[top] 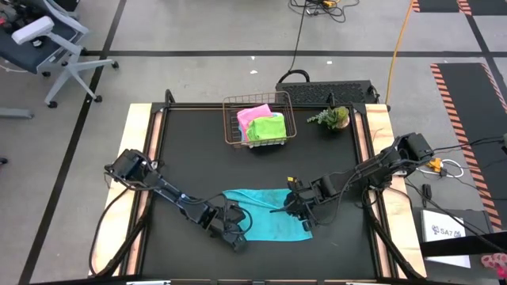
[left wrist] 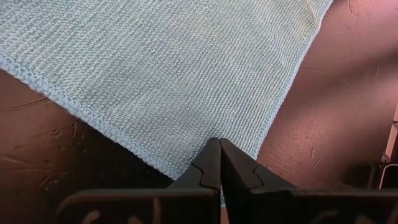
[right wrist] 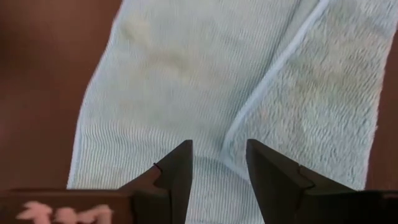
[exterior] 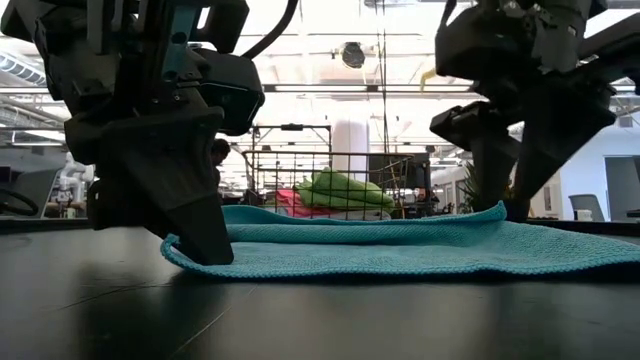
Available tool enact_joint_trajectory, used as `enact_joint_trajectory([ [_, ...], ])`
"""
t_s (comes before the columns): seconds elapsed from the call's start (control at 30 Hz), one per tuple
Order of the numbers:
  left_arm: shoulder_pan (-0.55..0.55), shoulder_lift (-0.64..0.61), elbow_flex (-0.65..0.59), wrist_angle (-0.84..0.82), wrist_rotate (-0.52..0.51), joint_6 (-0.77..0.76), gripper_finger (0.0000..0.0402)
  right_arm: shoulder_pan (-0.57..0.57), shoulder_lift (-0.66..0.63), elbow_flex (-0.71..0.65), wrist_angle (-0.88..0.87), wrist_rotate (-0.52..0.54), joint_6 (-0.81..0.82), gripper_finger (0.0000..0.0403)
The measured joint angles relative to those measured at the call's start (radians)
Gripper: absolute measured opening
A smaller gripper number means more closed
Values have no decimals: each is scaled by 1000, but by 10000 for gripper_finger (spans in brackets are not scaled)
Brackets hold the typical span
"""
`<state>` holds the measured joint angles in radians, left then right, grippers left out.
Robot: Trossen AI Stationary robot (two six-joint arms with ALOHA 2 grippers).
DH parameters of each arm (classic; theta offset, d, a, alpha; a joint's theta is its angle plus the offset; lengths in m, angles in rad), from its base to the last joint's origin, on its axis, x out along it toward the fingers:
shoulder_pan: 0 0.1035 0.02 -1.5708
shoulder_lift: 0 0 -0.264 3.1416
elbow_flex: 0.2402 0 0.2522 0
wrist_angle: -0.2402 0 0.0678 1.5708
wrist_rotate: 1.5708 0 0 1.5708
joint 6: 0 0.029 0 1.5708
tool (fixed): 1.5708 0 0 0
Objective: Fold microfiber towels
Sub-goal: Fold the blue microfiber cloth
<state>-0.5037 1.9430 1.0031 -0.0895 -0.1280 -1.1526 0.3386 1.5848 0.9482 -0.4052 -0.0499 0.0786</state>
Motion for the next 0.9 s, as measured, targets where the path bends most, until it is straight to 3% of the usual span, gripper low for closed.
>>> enact_joint_trajectory([
  [0.9, 1, 0, 0, 0, -2, 1, 4, 0, 0, 0, 36, 50, 39, 141],
])
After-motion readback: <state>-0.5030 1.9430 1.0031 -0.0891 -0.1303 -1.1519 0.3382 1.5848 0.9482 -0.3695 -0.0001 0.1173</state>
